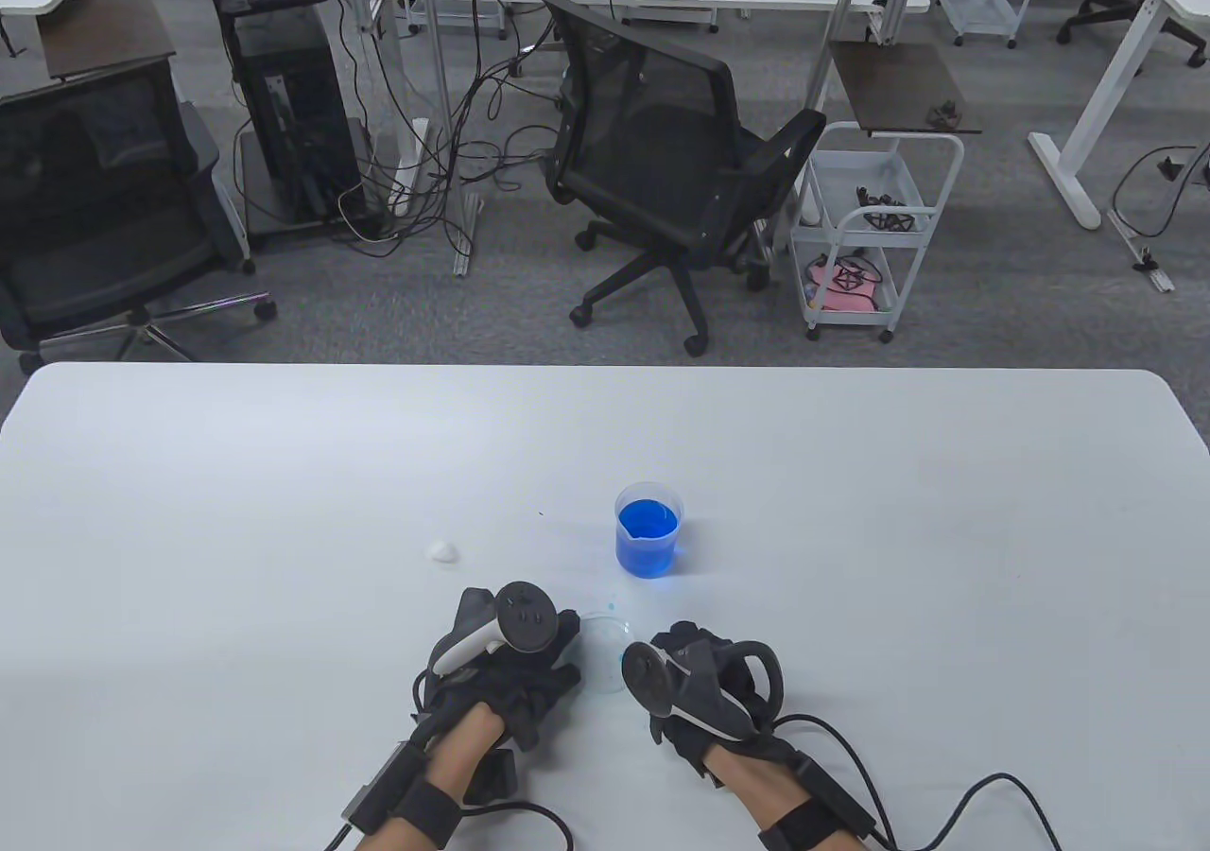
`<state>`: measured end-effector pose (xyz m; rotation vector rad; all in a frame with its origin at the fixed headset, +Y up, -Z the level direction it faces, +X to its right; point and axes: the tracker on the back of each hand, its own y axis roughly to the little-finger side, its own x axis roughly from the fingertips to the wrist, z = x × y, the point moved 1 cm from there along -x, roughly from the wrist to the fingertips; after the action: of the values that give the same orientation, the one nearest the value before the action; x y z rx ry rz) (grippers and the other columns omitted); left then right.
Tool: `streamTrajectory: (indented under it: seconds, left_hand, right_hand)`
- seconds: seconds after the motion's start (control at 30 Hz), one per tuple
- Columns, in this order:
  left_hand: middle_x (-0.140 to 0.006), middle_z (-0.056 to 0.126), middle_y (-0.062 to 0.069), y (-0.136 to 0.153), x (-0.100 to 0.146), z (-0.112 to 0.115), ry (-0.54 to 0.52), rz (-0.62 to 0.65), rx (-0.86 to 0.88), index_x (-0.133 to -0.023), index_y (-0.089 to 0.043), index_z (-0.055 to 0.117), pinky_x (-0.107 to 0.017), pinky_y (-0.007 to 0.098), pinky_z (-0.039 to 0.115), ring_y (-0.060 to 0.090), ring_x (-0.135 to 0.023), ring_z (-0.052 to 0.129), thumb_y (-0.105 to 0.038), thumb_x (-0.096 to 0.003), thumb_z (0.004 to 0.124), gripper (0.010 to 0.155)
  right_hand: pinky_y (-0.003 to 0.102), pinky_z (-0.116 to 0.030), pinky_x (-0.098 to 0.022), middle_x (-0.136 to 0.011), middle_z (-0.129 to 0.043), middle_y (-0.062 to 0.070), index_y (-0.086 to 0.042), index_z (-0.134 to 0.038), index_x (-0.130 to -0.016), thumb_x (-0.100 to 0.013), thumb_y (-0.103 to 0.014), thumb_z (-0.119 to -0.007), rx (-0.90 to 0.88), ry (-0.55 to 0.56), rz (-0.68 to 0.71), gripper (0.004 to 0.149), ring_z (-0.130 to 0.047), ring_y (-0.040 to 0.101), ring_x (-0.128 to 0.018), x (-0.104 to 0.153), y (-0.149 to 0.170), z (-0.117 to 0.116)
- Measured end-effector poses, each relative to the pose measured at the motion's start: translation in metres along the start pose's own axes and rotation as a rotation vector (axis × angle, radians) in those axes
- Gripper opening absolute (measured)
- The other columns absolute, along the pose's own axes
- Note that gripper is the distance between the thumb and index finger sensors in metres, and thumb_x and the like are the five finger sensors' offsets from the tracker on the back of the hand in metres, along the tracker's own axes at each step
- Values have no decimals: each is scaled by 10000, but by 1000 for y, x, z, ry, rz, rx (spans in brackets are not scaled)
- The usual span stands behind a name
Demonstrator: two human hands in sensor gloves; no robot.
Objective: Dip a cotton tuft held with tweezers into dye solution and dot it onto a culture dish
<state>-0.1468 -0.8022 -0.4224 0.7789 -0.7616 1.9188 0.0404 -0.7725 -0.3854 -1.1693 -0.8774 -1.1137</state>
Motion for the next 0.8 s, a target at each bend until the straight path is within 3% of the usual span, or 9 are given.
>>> streamTrajectory:
  seconds: [0.27, 0.57, 0.8]
  left_hand:
    - [-1202, 54, 245, 0, 0, -1, -1, -2, 1, -1147, -274, 196, -659, 769, 143, 526, -1038, 49, -394, -643, 626, 673]
    - [-1202, 55, 247, 1, 0, -1, -1, -1, 1, -1147, -273, 197, -656, 770, 143, 528, -1037, 50, -394, -642, 627, 674]
    - [-1202, 55, 246, 0, 0, 0, -1, 0, 1, -1147, -273, 195, -656, 771, 142, 527, -1037, 48, -394, -642, 626, 675]
  right_hand:
    - [338, -905, -109, -575, -1014, 228, -28, -1025, -556, -279, -299, -908, -15, 8, -1, 406, -990, 160, -228, -2, 0, 2]
    - [338, -905, -108, -576, -1013, 230, -27, -1024, -558, -278, -299, -908, -100, 159, -29, 407, -990, 159, -226, -3, 3, 39]
    - [338, -905, -110, -575, -1015, 226, -28, -1025, -557, -279, -300, -908, -14, 49, -4, 406, -990, 159, -228, -9, -7, 8]
